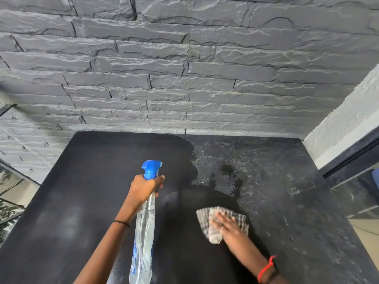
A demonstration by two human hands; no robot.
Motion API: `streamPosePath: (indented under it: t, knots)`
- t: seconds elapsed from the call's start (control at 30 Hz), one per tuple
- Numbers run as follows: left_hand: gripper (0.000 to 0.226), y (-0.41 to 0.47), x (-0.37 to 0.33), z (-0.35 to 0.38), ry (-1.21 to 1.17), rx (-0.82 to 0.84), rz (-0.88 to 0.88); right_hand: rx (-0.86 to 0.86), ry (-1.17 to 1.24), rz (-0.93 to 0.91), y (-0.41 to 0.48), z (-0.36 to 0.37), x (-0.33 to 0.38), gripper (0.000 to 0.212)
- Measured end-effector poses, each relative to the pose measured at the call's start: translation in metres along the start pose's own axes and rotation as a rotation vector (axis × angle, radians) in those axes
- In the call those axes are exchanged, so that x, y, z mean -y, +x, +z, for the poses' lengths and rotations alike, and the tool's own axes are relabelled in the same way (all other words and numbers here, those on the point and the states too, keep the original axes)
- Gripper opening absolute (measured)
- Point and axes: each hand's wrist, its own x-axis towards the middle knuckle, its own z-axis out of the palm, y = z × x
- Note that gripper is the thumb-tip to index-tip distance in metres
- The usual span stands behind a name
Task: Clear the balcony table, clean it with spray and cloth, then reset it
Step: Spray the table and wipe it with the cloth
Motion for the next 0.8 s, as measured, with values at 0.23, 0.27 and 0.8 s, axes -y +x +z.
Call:
streamPosePath:
  t: [0.23, 0.27, 0.8]
  knots:
    - [0.023, 0.001, 0.011, -0.013, -0.047, -0.068, -0.014, 0.048, 0.135, 0.051, 0.121, -0.005, -0.007, 0.050]
    - [0.023, 0.001, 0.013, -0.014, -0.051, -0.074, -0.018, 0.049, 0.161, 0.052, 0.135, -0.005, 0.007, 0.050]
    - [0.023, 0.012, -0.003, 0.009, -0.080, -0.071, -0.023, 0.048, 0.151, -0.033, 0.019, 0.007, -0.027, 0.061]
